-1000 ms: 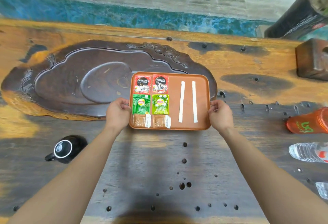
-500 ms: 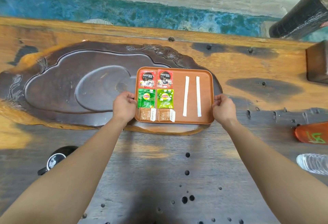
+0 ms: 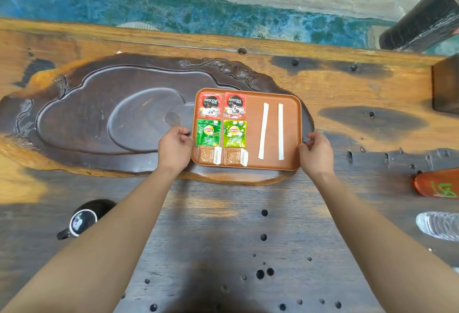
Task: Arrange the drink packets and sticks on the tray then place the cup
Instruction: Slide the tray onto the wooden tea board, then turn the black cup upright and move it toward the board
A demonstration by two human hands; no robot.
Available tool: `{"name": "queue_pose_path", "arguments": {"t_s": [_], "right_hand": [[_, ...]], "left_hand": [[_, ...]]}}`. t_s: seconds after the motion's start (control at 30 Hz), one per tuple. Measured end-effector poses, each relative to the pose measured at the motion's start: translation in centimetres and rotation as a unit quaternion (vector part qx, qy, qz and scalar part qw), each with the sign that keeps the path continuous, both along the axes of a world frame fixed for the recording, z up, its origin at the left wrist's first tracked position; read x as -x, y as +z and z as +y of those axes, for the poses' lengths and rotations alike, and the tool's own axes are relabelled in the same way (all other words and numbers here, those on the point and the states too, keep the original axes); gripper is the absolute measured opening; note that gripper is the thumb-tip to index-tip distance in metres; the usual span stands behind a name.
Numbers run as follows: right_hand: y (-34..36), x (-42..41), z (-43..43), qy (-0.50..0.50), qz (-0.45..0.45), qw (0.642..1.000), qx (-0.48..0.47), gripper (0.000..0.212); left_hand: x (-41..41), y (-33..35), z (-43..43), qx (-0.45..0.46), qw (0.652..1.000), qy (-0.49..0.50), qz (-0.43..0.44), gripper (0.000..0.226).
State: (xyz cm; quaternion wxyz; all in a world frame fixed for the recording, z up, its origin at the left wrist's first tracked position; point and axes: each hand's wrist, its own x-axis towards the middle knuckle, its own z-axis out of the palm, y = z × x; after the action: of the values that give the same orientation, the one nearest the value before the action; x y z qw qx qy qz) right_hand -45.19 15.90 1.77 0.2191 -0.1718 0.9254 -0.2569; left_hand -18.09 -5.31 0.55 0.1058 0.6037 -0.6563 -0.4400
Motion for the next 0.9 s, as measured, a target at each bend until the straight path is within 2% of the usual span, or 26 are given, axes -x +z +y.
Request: {"name": "queue_pose_path", "arguments": {"t_s": [0.13,0.27,0.4,0.5,0.67,0.8,0.9], "right_hand": [[0.3,-4.7,2.6,0.046,0.098,0.993,0.044,0.024],[-0.3,-12.6,5.7,0.157,0.120,0.978,0.064,0.018],[-1.9,-19.5,7.8,0.259,0.092,0.961,0.005,0.032],[-3.0,-23.1,8.2,0.291,0.061,0.954,-0.043,0.055],[-5.0,-26.6,7.8,0.324,0.060,0.936,-0.127,0.089],[-6.0,-28.0,7.7,0.323,0.064,0.931,-0.159,0.097],[-6.3,-28.5,7.7,0.325,0.083,0.926,-0.173,0.096]], "left_hand": [[-3.7,1.4,2.0,0.068,0.998,-0.003,-0.005,0.022],[-9.7,2.8,5.0,0.129,0.992,-0.014,-0.003,0.020],[-16.8,3.0,7.5,0.209,0.975,-0.038,-0.071,0.022],[-21.6,3.2,8.6,0.242,0.961,-0.018,-0.134,0.024],[-28.6,2.0,8.8,0.219,0.960,0.037,-0.172,0.036],[-32.1,1.1,7.9,0.137,0.976,-0.005,-0.170,0.044],[-33.8,0.4,7.0,0.117,0.983,-0.017,-0.138,0.035]]}}
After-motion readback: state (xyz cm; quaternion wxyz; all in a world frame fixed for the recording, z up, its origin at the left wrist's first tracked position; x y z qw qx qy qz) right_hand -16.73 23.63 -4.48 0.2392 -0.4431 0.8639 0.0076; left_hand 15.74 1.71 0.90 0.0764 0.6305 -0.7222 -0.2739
